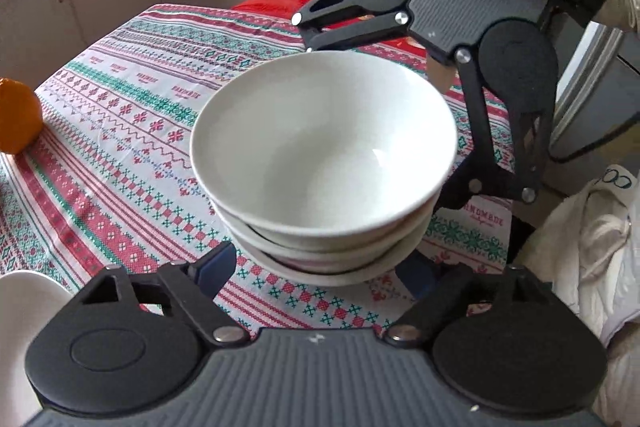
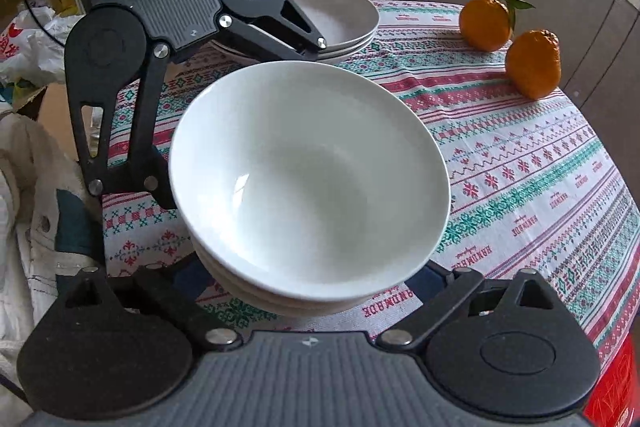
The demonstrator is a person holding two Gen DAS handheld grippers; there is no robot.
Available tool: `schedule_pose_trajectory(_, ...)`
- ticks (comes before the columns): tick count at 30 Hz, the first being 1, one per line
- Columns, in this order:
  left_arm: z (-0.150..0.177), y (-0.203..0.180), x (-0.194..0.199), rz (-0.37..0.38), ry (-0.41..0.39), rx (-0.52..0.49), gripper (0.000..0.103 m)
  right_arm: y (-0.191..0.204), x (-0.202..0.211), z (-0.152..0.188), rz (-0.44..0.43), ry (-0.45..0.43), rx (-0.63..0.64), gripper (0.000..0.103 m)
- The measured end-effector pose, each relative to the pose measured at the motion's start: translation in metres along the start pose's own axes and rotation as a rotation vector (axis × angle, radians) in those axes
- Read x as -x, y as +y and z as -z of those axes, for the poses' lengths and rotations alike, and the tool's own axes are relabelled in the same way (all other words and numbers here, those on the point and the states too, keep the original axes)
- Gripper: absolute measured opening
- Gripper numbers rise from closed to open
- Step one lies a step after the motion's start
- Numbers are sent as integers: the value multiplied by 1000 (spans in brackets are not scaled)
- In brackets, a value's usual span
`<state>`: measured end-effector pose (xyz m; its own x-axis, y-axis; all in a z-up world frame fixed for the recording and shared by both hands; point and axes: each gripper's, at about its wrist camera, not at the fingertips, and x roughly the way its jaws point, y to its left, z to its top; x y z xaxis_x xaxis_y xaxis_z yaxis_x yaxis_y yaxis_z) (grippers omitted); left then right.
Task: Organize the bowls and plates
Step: 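Lift the bowl stack with both tools and carry it over the plate stack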
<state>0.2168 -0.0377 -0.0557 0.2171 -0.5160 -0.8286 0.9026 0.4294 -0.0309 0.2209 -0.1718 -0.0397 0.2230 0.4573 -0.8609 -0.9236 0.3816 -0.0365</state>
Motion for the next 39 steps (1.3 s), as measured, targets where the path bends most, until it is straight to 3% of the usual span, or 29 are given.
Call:
schedule_pose_trajectory(18, -6, 2, 3, 40, 9, -69, 81, -4, 6, 1, -28, 0, -33, 94)
schedule_pose_trajectory(39, -3, -2, 8, 40, 11, -55, 81, 4, 5, -4, -24, 22, -37, 91)
